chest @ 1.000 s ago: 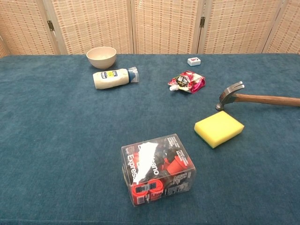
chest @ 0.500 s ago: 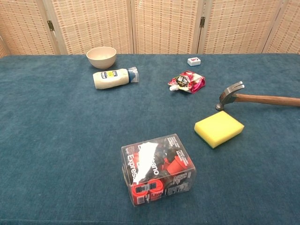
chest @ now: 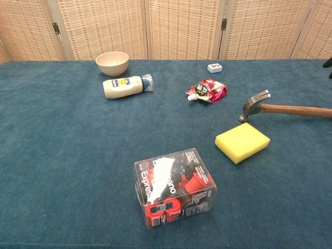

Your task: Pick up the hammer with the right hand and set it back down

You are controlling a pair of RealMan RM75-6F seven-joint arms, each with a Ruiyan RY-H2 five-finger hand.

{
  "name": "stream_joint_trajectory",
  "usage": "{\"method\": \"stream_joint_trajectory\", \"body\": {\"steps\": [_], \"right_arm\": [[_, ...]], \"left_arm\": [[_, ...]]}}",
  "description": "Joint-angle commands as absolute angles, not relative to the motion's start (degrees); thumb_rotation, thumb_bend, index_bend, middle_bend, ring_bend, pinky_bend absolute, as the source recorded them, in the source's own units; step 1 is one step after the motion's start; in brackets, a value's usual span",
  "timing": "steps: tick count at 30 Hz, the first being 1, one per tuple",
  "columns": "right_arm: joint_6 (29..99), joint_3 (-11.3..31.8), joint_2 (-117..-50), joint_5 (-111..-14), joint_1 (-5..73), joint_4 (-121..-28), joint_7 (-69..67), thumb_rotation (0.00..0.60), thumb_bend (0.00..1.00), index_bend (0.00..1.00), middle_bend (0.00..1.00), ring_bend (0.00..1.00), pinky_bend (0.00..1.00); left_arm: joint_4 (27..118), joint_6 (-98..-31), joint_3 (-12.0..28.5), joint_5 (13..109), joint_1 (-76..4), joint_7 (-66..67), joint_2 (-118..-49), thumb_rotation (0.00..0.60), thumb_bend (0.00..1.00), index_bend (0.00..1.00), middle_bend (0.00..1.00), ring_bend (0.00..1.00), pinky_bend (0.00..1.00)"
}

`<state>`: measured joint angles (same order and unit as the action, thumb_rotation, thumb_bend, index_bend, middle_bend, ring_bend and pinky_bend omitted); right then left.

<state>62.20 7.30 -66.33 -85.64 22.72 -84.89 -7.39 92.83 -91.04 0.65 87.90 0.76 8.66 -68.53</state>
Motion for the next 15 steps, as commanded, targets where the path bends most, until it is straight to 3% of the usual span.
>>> {"method": "stream_joint_trajectory", "body": {"steps": [1, 12, 15], "right_arm": [[57.6, 9.3, -69.8, -82.4, 26.7, -81.5, -5.5, 0.600, 0.28, 0.20, 0.27, 0.07, 0.07], [49.7, 11.0, -77.8, -76.2, 33.1, -71.8, -3.8, 0.600, 0.30, 0.20, 0.27, 0.05, 0.04], [48.6, 11.0, -79.9, -75.7, 34.3, -69.1, -4.3, 0.600, 0.30, 0.25, 0.28, 0.05, 0.04]], "left_arm": [[92.8, -91.1, 0.7, 87.8, 0.9, 8.6, -68.4, 0.600, 0.20, 0.32, 0.13, 0.12, 0.21], [92.8, -90.9, 0.7, 87.6, 0.9, 8.9, -68.4, 0.600, 0.20, 0.34, 0.13, 0.12, 0.21], [92.9, -90.8, 0.8, 87.6, 0.9, 9.0, -68.4, 0.600, 0.20, 0.34, 0.13, 0.12, 0.21]]}}
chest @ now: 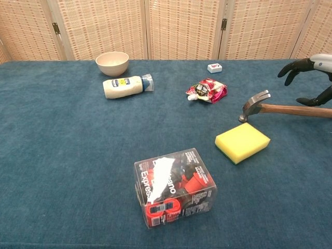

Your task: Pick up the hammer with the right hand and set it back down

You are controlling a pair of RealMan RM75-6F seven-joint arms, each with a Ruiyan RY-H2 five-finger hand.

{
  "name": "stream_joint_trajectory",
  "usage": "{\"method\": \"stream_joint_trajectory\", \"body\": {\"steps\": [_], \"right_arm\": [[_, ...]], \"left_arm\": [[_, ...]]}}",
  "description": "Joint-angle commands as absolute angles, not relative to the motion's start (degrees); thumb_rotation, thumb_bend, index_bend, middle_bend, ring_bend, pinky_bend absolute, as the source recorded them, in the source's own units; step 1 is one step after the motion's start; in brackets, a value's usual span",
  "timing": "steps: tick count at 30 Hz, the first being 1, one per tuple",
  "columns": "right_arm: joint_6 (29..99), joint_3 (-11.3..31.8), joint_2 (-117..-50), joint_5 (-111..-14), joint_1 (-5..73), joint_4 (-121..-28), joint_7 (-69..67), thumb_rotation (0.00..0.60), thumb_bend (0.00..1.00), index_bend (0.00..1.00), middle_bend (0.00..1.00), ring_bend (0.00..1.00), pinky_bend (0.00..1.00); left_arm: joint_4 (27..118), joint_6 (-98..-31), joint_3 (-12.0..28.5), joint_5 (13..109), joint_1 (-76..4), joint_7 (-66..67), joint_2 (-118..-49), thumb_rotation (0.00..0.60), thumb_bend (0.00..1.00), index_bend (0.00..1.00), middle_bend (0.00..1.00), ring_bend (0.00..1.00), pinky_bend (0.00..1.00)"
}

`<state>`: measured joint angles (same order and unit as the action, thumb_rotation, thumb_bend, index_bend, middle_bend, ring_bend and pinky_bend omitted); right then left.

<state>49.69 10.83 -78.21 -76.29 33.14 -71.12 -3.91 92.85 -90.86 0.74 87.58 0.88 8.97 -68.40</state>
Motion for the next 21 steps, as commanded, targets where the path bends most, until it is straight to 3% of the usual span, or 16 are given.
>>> {"method": "stream_joint_trajectory", "body": {"steps": [1, 21], "right_arm": [[48.2, 11.0, -80.4, -75.5, 34.7, -68.3, -4.4, 0.600, 0.30, 0.26, 0.28, 0.05, 0.04], [43.8, 9.5, -86.9, -73.5, 37.9, -59.9, -5.8, 0.600, 0.30, 0.28, 0.33, 0.05, 0.04]], "left_arm": [[92.9, -90.8, 0.8, 87.6, 0.8, 9.0, -68.4, 0.600, 0.20, 0.34, 0.13, 0.12, 0.21], [91.6, -90.0, 0.9, 86.7, 0.8, 8.6, -69.0, 0.600, 0.20, 0.35, 0.13, 0.12, 0.21]]}}
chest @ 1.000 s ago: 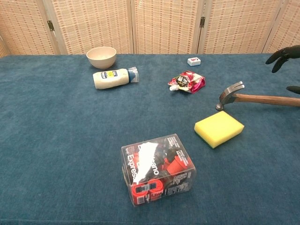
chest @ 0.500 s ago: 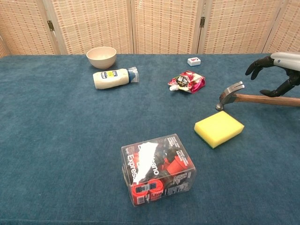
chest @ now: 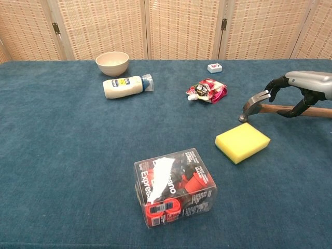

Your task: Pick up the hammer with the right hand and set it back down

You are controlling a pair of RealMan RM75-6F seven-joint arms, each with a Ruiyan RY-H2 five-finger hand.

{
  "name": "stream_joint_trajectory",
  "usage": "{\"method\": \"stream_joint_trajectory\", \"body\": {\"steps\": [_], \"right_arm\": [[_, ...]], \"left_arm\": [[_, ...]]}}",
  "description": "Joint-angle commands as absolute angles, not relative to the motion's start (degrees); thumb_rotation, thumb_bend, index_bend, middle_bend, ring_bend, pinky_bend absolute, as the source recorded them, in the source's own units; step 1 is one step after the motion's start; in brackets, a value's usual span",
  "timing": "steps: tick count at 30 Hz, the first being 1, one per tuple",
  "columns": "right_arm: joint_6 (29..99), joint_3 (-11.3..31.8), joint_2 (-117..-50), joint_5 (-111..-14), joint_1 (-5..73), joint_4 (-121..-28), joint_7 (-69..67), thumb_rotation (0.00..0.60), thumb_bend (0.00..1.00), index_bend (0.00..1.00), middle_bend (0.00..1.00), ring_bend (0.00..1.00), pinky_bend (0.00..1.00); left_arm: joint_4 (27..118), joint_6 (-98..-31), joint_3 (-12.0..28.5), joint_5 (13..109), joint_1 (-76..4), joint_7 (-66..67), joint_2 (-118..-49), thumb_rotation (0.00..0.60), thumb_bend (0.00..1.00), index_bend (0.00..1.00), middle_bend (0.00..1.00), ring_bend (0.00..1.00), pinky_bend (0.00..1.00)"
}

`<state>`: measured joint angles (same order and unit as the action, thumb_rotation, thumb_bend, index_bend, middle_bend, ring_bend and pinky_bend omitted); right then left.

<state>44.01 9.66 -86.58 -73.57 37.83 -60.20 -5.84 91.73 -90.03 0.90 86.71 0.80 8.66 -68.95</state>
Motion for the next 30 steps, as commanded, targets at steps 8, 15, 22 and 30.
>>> {"method": "stream_joint_trajectory", "body": {"steps": [8, 15, 22, 30], "right_arm": [[43.2, 8.8, -88.3, -73.2, 38.3, -58.3, -5.5, 0.600, 0.33, 0.31, 0.38, 0.05, 0.04], [42.4, 8.7, -89.3, -72.7, 38.9, -56.6, -5.2, 0.600, 0.38, 0.34, 0.40, 0.06, 0.04], [41.5, 8.5, -90.2, -72.3, 39.3, -55.5, -5.0, 0.600, 0.41, 0.37, 0.42, 0.08, 0.04], [41.1, 8.6, -90.9, -72.0, 39.7, -54.7, -4.9, 0.600, 0.48, 0.39, 0.44, 0.09, 0.04]], "left_arm": [[91.0, -89.9, 0.9, 86.4, 0.8, 8.1, -69.3, 0.600, 0.20, 0.35, 0.13, 0.12, 0.21], [90.6, -89.9, 0.9, 86.3, 1.0, 7.8, -69.4, 0.600, 0.20, 0.35, 0.13, 0.12, 0.21], [90.2, -89.8, 0.9, 86.3, 0.9, 7.6, -69.5, 0.600, 0.20, 0.34, 0.13, 0.12, 0.21], [90.0, -89.8, 1.0, 86.1, 0.9, 7.4, -69.6, 0.600, 0.20, 0.34, 0.13, 0.12, 0.21]]}}
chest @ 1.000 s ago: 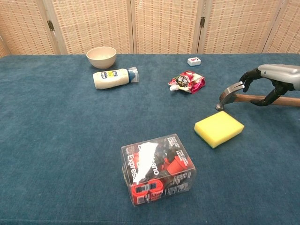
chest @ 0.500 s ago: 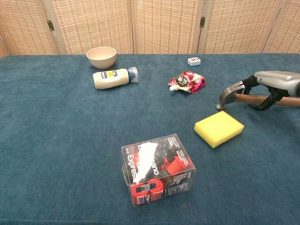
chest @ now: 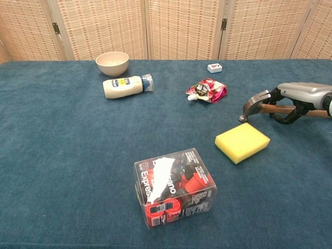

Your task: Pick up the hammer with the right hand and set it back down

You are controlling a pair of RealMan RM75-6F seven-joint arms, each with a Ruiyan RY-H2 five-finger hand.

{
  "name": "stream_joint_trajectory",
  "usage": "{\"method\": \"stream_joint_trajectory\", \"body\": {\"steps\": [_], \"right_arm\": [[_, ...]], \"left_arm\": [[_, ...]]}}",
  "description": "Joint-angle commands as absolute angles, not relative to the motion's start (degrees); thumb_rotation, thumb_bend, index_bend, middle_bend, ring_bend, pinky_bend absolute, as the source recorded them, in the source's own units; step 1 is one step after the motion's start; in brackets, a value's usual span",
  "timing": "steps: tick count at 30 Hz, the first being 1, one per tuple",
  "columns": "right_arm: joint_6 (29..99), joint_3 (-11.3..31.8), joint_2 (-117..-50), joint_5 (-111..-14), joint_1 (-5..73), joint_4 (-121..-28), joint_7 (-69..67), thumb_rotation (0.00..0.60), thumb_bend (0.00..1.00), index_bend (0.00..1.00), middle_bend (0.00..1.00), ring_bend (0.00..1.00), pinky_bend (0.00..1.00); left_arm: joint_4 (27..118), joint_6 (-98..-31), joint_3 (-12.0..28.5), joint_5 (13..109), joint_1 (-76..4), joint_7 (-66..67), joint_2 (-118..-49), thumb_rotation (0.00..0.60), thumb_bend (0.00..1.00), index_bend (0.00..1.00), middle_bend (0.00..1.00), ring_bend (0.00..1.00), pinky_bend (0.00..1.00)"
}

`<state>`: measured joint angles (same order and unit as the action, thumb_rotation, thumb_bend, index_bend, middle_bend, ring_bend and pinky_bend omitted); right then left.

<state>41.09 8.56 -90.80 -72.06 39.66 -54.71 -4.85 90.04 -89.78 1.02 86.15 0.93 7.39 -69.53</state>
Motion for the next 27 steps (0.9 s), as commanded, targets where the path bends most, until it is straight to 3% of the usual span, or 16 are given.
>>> {"method": "stream_joint_trajectory", "body": {"steps": [1, 8, 27], "right_arm": [[41.0, 8.6, -90.9, -72.1, 39.8, -54.6, -4.9, 0.600, 0.49, 0.40, 0.44, 0.09, 0.04], [41.1, 8.6, -91.2, -72.1, 39.9, -54.4, -5.0, 0.600, 0.54, 0.42, 0.45, 0.10, 0.04], [42.3, 8.4, -91.8, -72.6, 39.4, -53.8, -6.0, 0.600, 0.55, 0.47, 0.50, 0.13, 0.04]], "left_arm": [[90.0, -89.7, 1.0, 86.1, 1.0, 7.4, -69.6, 0.600, 0.20, 0.34, 0.13, 0.12, 0.21], [89.7, -89.7, 1.0, 85.9, 1.0, 7.2, -69.7, 0.600, 0.20, 0.33, 0.13, 0.12, 0.21], [89.4, -89.2, 1.0, 85.5, 1.0, 7.3, -69.8, 0.600, 0.20, 0.31, 0.13, 0.12, 0.21]]}}
